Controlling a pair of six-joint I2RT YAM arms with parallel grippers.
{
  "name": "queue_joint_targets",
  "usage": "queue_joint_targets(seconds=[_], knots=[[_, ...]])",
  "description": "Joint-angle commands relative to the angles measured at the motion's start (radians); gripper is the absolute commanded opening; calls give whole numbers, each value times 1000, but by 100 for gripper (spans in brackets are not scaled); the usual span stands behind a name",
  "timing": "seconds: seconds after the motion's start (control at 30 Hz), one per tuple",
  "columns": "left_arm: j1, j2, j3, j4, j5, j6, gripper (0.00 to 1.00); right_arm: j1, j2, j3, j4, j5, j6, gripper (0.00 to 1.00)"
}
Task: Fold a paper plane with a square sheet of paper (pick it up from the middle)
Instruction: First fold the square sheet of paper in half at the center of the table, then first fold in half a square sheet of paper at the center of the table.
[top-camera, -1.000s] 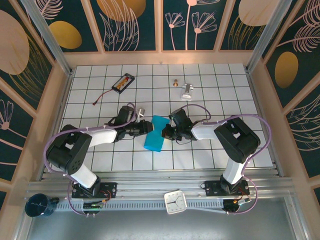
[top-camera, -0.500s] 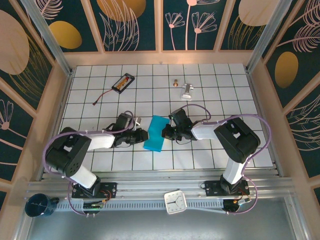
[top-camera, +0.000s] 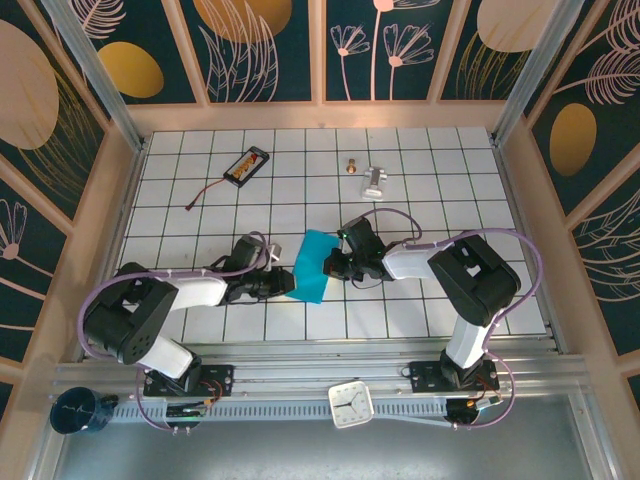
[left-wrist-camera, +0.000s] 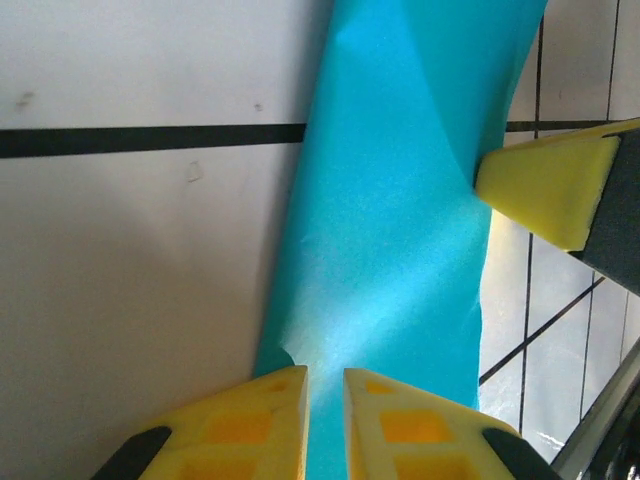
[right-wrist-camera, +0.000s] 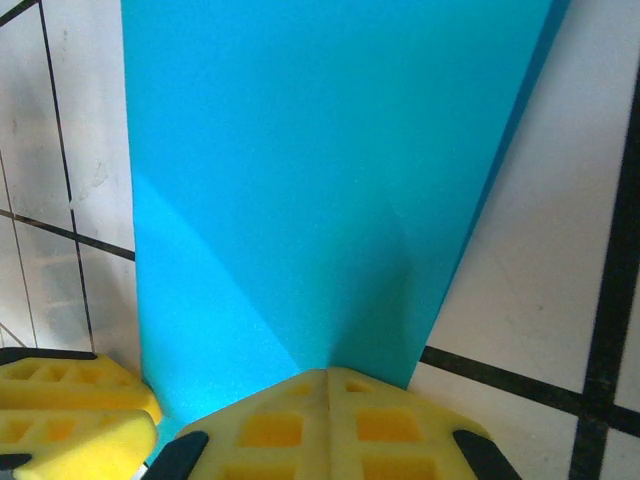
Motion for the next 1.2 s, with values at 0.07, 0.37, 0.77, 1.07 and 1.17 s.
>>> queue_joint_targets(seconds=[0.07,0.37,0.77,1.07,1.17], knots=[[6,-85,-38,64,92,-53,20,8,71,-56,-160,98,-24,0],[37,54,79,116,77,-63,16,10,69,-57,-158,100,-22,0],[49,140,102,63,46,-15,10,10,66,-52,-166,105,-23,0],[56,158,34,96,28,-43,6,9,71,-39,-171,105,-30,0],[55,163,15,94,23,-43,4,10,68,-32,-174,105,-33,0]])
